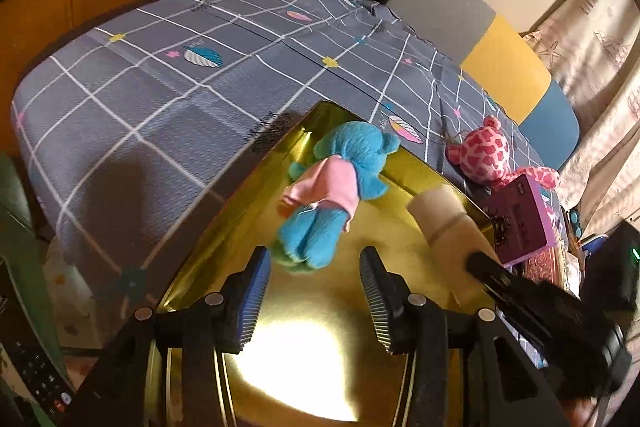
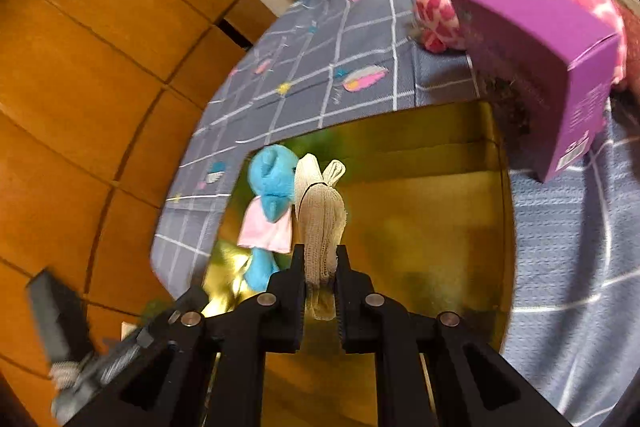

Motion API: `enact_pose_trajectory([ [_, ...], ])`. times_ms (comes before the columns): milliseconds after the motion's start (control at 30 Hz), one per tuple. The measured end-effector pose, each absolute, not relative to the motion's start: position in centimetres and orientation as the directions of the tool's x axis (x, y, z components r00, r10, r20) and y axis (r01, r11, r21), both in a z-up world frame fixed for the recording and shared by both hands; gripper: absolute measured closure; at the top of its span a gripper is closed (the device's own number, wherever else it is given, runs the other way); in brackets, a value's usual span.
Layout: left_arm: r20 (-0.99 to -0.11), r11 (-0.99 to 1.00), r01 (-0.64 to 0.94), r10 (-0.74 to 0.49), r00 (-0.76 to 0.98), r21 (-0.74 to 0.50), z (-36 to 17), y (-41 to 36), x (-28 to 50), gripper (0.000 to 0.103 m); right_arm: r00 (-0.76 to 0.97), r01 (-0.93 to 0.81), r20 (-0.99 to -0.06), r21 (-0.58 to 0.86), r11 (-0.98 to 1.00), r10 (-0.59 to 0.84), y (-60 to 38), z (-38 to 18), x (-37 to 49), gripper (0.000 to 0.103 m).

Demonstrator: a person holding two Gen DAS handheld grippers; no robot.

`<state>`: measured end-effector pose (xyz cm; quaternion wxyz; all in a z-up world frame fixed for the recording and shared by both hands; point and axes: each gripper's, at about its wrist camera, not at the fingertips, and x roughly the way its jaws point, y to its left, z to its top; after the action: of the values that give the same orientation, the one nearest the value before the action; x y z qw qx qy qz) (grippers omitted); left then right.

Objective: Organize soft objects
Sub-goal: 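Lower the beige knit item into the tray beside the plush and open the right gripper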

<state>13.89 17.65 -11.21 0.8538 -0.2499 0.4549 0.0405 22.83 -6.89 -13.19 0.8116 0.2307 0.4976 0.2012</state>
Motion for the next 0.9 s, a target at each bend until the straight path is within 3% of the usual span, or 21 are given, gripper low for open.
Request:
enact_pose_trajectory([
  [267,-0.778,0.848,-0.313,-0.168,0.606,-0.427,-10.7,19.1,10.9,0.056,0.455,-0.02,-0.738,0.551,0.834,0.498,-4.3,-14.8,25.0,0.089],
  [367,-0.775,0.838,-0.324,-0.17,0.609,-0.438,-10.8,19.5,10.3,0.056,0.434,0.014,-0.771,0.522,0.853,0.465,-3.4,-15.3,25.4,0.08],
  [433,-0.776,0.83,-0.33,-0.181,0.605,-0.45,-10.9,19.7,10.2,0.056,0.403,0.013,-0.776,0.535,0.845,0.486,-3.0,-15.8,25.5,0.063],
  [467,-0.773,0.825,-0.332,-0.184,0.607,-0.457,-10.9,19.7,10.1,0.056,0.399,0.013,-0.775,0.539,0.842,0.49,-3.0,-15.8,25.3,0.049],
  [500,-0.771,0.825,-0.332,-0.182,0.61,-0.457,-10.8,19.8,10.0,0.056,0.407,0.01,-0.77,0.542,0.84,0.492,-3.2,-15.7,25.0,0.046],
  [900,-0.762,0.835,-0.298,-0.203,0.615,-0.463,-10.5,18.4,9.7,0.057,0.416,-0.057,-0.763,0.521,0.852,0.495,-4.7,-14.2,22.4,0.046],
])
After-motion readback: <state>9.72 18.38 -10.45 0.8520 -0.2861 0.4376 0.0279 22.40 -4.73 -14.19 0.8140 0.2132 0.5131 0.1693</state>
